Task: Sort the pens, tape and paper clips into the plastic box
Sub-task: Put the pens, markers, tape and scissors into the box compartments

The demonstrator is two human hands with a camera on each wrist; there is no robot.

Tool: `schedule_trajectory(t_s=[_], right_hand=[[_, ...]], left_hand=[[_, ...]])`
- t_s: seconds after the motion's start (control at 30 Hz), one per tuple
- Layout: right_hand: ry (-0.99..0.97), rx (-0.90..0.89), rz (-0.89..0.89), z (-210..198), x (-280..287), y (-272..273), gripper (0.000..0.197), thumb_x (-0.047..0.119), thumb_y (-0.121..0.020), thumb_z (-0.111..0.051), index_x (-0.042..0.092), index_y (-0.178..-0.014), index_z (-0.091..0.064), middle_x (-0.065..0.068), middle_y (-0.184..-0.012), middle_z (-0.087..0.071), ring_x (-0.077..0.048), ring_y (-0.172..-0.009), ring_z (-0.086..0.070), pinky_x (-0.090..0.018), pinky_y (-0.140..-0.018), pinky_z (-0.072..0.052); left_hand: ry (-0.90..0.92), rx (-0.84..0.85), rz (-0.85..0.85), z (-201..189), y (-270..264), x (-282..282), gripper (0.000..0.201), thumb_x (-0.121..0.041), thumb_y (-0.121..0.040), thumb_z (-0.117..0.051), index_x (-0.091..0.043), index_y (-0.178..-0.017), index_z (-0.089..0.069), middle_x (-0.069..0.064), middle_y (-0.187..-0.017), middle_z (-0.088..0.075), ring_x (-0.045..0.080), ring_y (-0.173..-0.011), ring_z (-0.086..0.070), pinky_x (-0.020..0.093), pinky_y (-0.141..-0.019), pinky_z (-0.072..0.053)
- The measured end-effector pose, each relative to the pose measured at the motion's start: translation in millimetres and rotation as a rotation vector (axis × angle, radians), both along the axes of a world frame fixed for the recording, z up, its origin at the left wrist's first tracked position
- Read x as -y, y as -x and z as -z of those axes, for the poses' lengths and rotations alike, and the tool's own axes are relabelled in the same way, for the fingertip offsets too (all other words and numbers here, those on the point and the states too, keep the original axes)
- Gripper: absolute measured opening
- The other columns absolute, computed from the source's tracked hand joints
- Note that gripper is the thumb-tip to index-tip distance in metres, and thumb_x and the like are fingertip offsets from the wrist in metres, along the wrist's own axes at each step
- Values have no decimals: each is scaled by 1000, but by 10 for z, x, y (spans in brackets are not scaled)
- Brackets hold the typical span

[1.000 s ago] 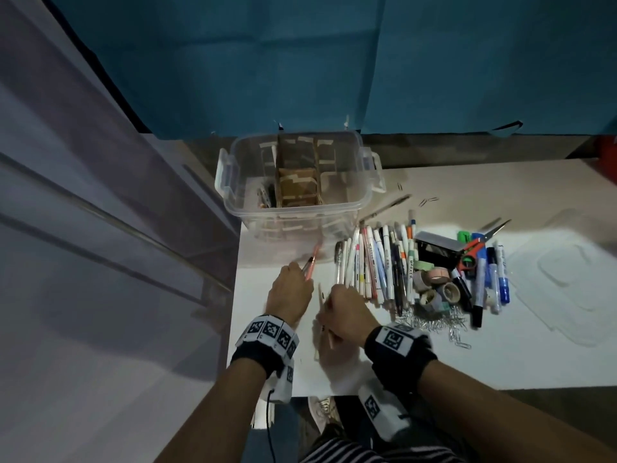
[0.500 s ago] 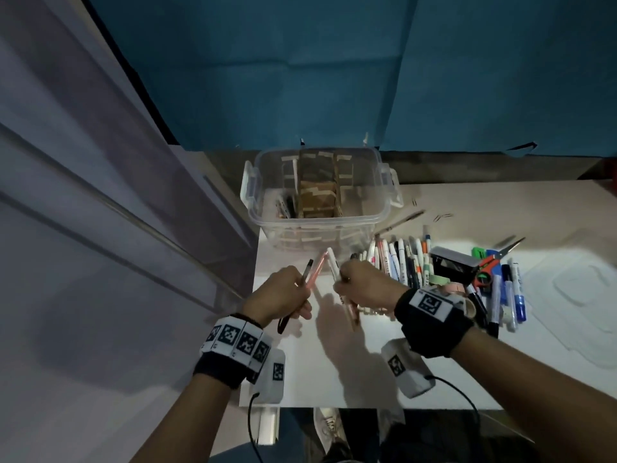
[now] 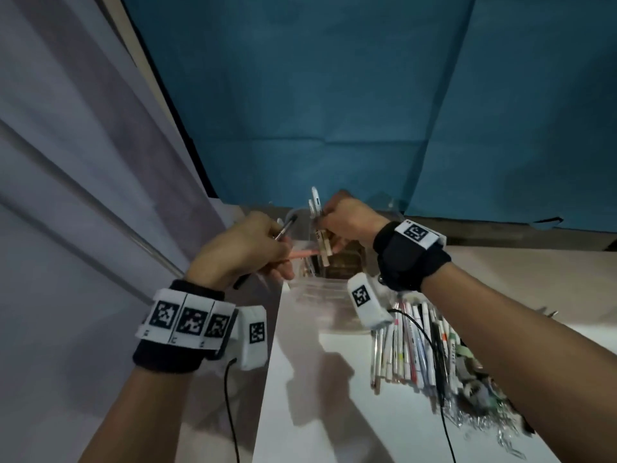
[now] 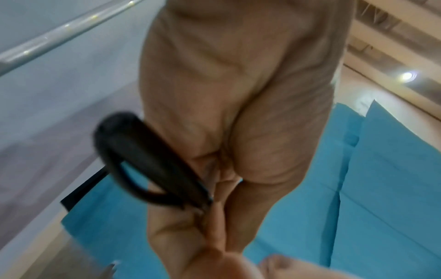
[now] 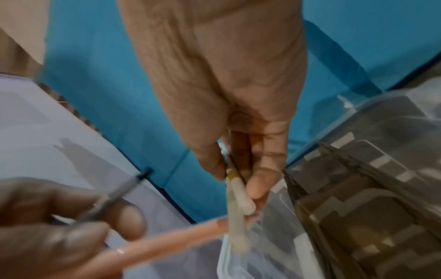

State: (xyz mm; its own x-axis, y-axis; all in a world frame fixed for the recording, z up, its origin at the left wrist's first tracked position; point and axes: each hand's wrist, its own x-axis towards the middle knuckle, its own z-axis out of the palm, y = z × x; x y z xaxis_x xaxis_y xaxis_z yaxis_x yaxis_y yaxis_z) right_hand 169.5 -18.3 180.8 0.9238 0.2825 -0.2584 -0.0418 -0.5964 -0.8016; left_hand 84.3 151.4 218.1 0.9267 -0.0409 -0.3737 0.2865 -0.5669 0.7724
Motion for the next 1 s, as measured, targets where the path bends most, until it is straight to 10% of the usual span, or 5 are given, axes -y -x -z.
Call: schedule_trajectory(t_s=[0.23, 0.43, 0.6, 0.77, 1.0], right_hand=[[30, -141, 60, 405, 38, -142, 22, 17, -96, -62, -4, -105, -61, -18, -85, -68, -31, -68, -69, -42, -61, -63], [-75, -120, 62, 392, 42, -97, 16, 11, -96, -61, -2, -105, -62, -11, -75, -64, -22, -58, -65, -34, -52, -60], [-145, -210, 64, 221, 153, -36, 32, 17, -97, -62, -12, -109, -59, -20, -75, -66, -30, -62, -69, -47, -69, -62], [-53, -211, -122, -7, 583, 224, 27, 14, -99, -57, -12, -99, -62, -28, -82, -70, -27, -57, -68, -31, -55, -60], [360, -528, -478, 520, 996, 895, 22, 7, -94, -61, -14, -99, -66, -27, -83, -72, -22, -51, -64, -28, -51, -56]], left_hand=[[-113, 18, -172, 420, -458, 128, 15, -10, -97, -55, 2, -103, -62, 21, -95, -72, 31, -76, -76, 48, -70, -64], [-190, 82, -207, 610, -785, 321, 10, -4, -98, -51, -4, -105, -60, 18, -110, -63, 31, -74, -74, 32, -55, -60], [-381, 196, -75, 714, -719, 461, 26, -5, -94, -52, -2, -118, -63, 19, -122, -64, 35, -112, -62, 27, -84, -46], [-305, 369, -15, 683, -370, 506, 17, -5, -92, -51, -9, -87, -67, 5, -88, -70, 27, -87, -68, 31, -75, -50], [36, 37, 383, 1167, 414, 964, 14, -13, -99, -57, -8, -93, -69, 13, -88, -75, 20, -75, -73, 27, -62, -56]])
